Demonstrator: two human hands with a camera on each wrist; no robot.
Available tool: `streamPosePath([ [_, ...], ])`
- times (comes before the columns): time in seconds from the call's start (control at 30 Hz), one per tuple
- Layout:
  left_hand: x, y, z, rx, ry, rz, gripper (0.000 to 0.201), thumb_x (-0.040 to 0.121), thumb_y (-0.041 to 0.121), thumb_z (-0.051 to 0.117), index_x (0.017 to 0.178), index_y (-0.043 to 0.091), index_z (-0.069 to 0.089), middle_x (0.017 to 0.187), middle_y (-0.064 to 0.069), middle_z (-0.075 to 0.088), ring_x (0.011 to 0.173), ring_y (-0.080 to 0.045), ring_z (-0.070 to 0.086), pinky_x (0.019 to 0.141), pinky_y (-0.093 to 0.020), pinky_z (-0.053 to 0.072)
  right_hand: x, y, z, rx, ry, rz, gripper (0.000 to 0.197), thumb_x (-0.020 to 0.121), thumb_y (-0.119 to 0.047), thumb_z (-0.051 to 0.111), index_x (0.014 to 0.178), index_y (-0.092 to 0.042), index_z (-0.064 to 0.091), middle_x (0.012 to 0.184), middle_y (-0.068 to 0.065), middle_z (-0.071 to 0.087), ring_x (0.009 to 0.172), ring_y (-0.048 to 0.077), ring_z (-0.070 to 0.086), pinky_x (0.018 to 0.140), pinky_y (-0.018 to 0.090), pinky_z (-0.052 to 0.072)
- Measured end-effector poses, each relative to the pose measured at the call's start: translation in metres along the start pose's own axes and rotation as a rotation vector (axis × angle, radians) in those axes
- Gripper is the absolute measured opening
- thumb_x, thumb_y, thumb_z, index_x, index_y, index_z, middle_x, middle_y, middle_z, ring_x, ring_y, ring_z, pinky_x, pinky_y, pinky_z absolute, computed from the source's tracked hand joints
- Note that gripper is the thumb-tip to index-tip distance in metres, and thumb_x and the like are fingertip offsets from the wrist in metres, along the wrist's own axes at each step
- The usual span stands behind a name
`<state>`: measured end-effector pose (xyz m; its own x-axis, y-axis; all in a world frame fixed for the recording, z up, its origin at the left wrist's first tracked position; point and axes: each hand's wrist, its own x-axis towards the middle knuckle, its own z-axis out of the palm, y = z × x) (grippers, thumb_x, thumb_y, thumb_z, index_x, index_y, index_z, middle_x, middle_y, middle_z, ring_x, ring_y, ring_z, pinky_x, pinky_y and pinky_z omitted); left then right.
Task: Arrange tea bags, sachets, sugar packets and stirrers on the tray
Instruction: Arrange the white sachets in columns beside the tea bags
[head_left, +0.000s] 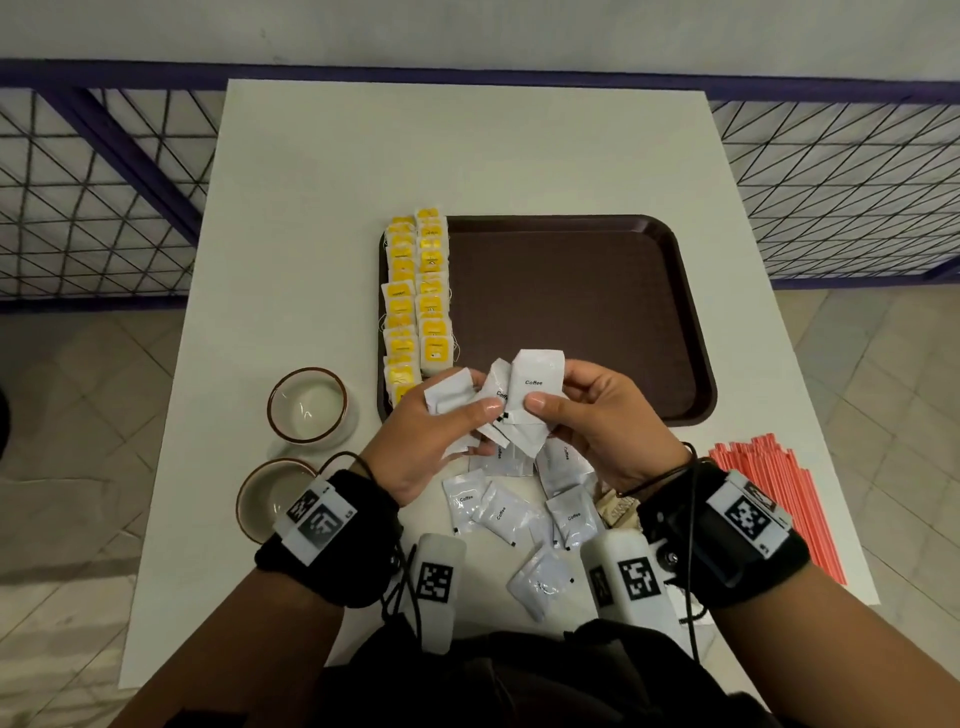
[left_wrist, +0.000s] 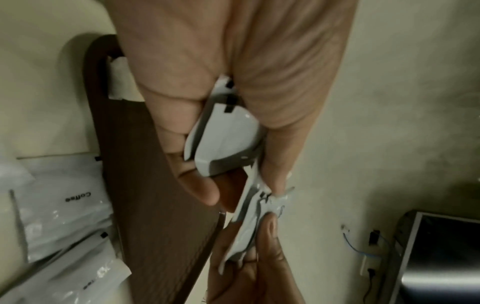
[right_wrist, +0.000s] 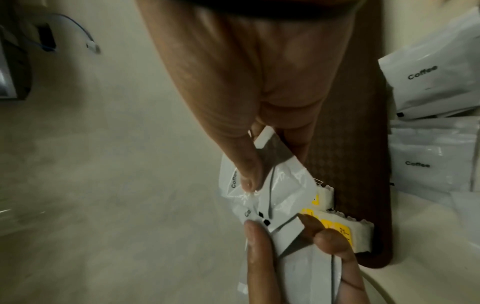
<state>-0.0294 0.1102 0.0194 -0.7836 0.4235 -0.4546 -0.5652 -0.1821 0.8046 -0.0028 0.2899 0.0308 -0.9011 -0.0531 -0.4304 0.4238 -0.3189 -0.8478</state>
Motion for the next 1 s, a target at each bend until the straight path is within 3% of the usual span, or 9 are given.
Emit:
streamPosePath([
  [0.07,0.000,0.000,0.001,-0.068,-0.007,-0.032,0.010,0.083,0.015,0.060,0.092,0.018,0.064,0.083,0.000,0.072,0.083,-0.021,0.065,0.068,-0.032,0.058,0.001,-0.005,-0.001,-0.049,-0.006,-0.005,0.032,0.076,0.002,0.065,0.109,0.001,0.063,0.096,0.012,0.072,0.083,0.022,0.069,0.072,0.031,0.058],
  [0.17,0.000,0.000,0.004,-0.088,-0.089,-0.082,0.025,0.083,0.029,0.064,0.105,0.017,0.063,0.094,-0.005,0.071,0.091,-0.022,0.068,0.073,-0.035,0.058,0.001,-0.014,0.003,-0.202,-0.069,-0.028,0.027,0.079,0.003,0.066,0.106,-0.001,0.066,0.090,0.007,0.073,0.076,0.015,0.068,0.065,0.024,0.056],
  [0.27,0.001,-0.002,0.008,-0.082,-0.106,-0.070,0.030,0.080,0.025,0.067,0.109,0.020,0.064,0.100,-0.006,0.070,0.095,-0.022,0.067,0.078,-0.037,0.057,0.003,-0.019,0.011,-0.343,-0.092,-0.101,0.025,0.080,0.000,0.067,0.105,0.002,0.066,0.074,-0.006,0.071,0.059,0.003,0.062,0.055,0.015,0.048],
  [0.4,0.003,-0.003,0.003,-0.179,-0.037,-0.026,0.028,0.076,0.017,0.061,0.104,0.020,0.065,0.087,-0.005,0.070,0.078,-0.017,0.068,0.064,-0.028,0.055,0.011,-0.020,0.007,-0.218,0.081,-0.095,0.023,0.078,0.001,0.069,0.100,-0.002,0.066,0.089,0.011,0.072,0.076,0.020,0.069,0.065,0.030,0.058],
  [0.47,0.002,-0.003,0.001,-0.179,-0.030,-0.015,0.027,0.074,0.015,0.061,0.100,0.018,0.065,0.083,-0.004,0.070,0.075,-0.017,0.069,0.062,-0.027,0.056,0.013,-0.020,0.003,-0.140,0.119,-0.052,0.024,0.079,0.001,0.067,0.102,-0.001,0.064,0.089,0.011,0.072,0.075,0.020,0.069,0.067,0.030,0.059],
  [0.57,0.002,-0.002,0.004,-0.094,-0.027,0.004,0.020,0.076,0.009,0.063,0.095,0.014,0.063,0.081,-0.005,0.071,0.074,-0.020,0.069,0.062,-0.028,0.057,0.012,-0.021,0.006,-0.113,0.030,-0.010,0.023,0.084,0.001,0.060,0.107,0.002,0.062,0.087,0.010,0.073,0.075,0.020,0.070,0.070,0.033,0.059],
  [0.67,0.004,-0.003,0.010,-0.012,0.000,0.010,0.015,0.083,-0.001,0.062,0.094,0.010,0.064,0.081,-0.008,0.069,0.072,-0.023,0.065,0.062,-0.031,0.057,0.009,-0.022,0.015,-0.141,-0.061,0.032,0.017,0.091,-0.007,0.053,0.103,-0.002,0.064,0.083,0.009,0.072,0.070,0.024,0.069,0.063,0.036,0.059],
  [0.87,0.006,-0.009,0.008,-0.049,0.111,0.022,0.019,0.086,0.000,0.059,0.093,0.016,0.067,0.084,-0.001,0.074,0.072,-0.016,0.068,0.063,-0.027,0.057,0.015,-0.030,-0.001,-0.019,0.261,-0.095,0.013,0.092,-0.013,0.053,0.095,-0.010,0.066,0.090,0.006,0.068,0.080,0.016,0.062,0.067,0.023,0.050],
  [1.0,0.007,-0.010,0.005,-0.096,0.160,0.072,0.021,0.087,-0.001,0.058,0.091,0.017,0.066,0.084,0.001,0.074,0.075,-0.016,0.069,0.065,-0.026,0.057,0.006,-0.029,-0.005,0.066,0.149,0.001,0.009,0.085,-0.006,0.058,0.077,-0.008,0.062,0.072,0.002,0.068,0.067,0.011,0.062,0.060,0.018,0.053],
])
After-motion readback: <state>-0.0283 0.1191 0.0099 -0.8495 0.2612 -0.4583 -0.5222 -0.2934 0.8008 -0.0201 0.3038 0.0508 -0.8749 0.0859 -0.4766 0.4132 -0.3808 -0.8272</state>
